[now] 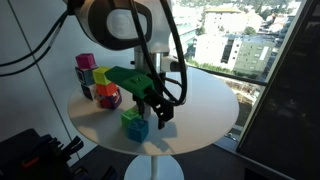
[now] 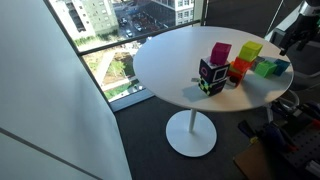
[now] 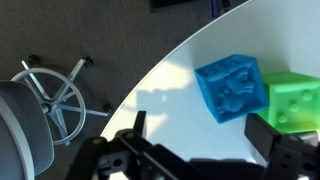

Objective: Pick up the blue block from the right side of the green block and move it to the front of the green block

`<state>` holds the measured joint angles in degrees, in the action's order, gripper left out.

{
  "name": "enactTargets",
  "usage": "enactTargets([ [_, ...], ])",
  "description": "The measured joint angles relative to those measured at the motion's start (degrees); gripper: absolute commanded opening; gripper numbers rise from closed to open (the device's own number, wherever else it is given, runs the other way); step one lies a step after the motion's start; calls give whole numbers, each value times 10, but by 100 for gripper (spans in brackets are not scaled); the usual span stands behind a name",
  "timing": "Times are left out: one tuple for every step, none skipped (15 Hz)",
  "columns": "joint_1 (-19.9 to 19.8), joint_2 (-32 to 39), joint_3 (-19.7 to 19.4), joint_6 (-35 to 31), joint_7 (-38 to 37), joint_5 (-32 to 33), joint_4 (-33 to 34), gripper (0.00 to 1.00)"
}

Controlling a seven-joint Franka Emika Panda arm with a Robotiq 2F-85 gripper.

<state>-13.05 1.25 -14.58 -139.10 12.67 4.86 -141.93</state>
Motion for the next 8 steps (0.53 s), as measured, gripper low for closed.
enactTargets([
  [0,-3,0,0,2,0,-1,100],
  [0,-6,0,1,6,0,-2,100],
  [0,-9,1,1,12,0,-4,100],
  [0,-12,1,2,16,0,-6,100],
  [0,-16,1,3,23,0,-9,100],
  [0,-19,2,5,32,-1,-11,100],
  [0,-23,2,6,43,-2,-14,100],
  [0,-27,3,10,57,-2,-17,100],
])
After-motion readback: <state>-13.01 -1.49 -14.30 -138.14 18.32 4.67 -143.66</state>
